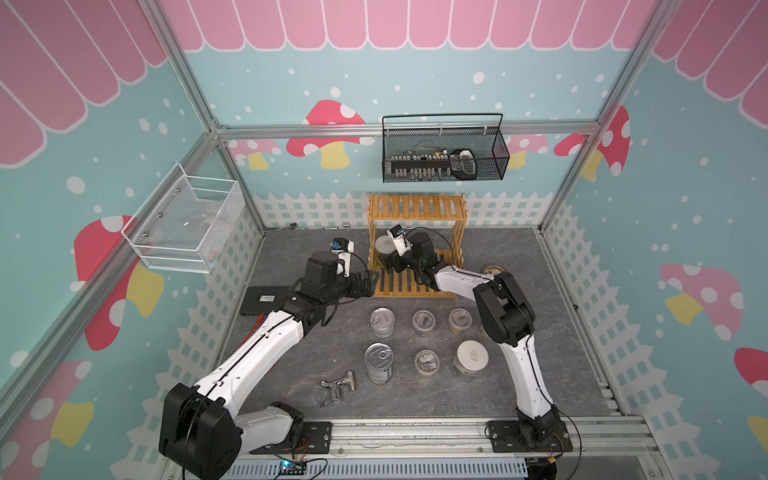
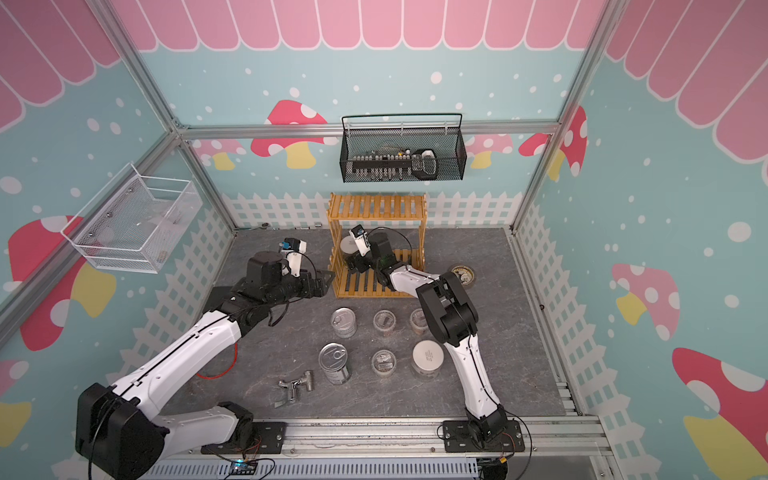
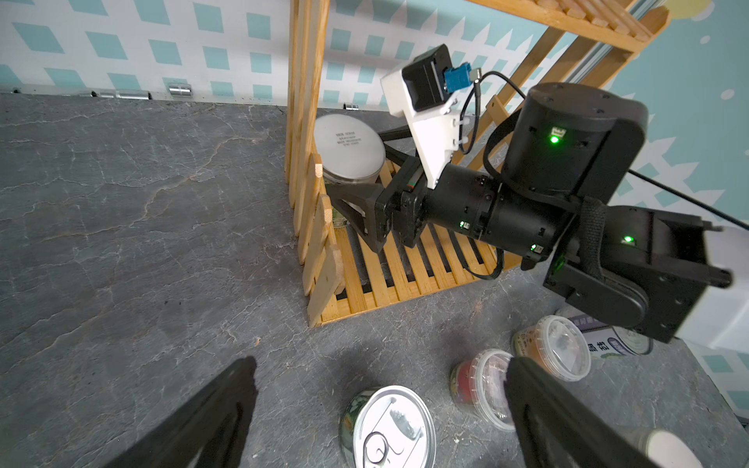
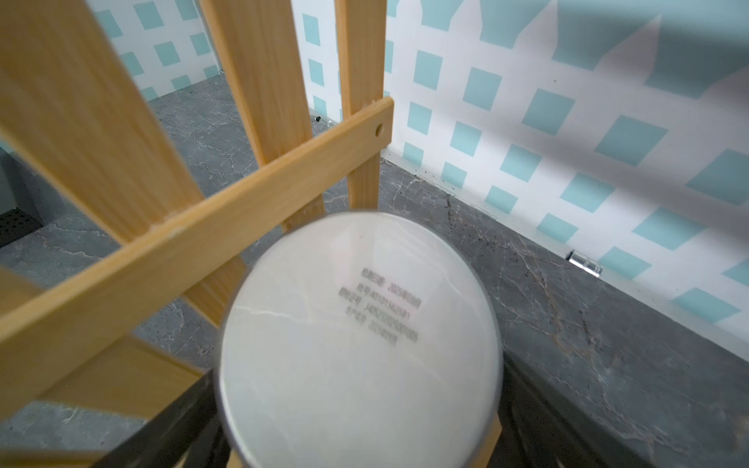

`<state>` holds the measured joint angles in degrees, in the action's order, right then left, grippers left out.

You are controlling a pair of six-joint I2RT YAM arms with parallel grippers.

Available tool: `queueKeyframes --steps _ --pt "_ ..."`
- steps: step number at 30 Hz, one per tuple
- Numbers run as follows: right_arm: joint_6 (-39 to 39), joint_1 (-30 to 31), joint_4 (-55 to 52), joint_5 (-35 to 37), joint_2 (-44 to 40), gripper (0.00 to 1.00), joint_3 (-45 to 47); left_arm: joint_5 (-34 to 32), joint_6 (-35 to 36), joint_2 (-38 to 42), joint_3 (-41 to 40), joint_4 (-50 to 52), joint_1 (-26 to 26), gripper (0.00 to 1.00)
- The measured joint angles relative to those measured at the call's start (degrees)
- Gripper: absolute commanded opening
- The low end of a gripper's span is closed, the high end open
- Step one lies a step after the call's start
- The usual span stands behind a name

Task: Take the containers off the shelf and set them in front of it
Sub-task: 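Pick up a container from the shelf.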

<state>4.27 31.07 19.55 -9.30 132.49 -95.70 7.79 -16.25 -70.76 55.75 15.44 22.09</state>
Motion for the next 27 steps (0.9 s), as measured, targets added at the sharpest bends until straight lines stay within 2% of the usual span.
queueKeyframes --steps 4,7,12,19,27 --pt "0.0 0.0 0.0 -1.6 2.3 0.98 -3.4 0.0 0.0 0.2 0.0 0.2 0.0 0.99" --pt "0.0 0.0 -0.1 -2.3 3.2 0.94 -4.5 0.0 0.0 0.2 0.0 0.2 0.0 0.99" --pt "0.0 -0.2 -0.3 -3.8 3.5 0.68 -5.1 0.0 0.0 0.2 0.0 0.4 0.0 0.99" --pt "-1.2 -0.3 0.7 -4.7 2.4 0.64 -2.9 0.0 0.0 0.2 0.0 0.6 0.0 0.99" --pt "-2.8 -0.3 3.0 -6.0 -8.2 0.63 11.6 0.0 0.0 0.2 0.0 0.6 0.0 0.99"
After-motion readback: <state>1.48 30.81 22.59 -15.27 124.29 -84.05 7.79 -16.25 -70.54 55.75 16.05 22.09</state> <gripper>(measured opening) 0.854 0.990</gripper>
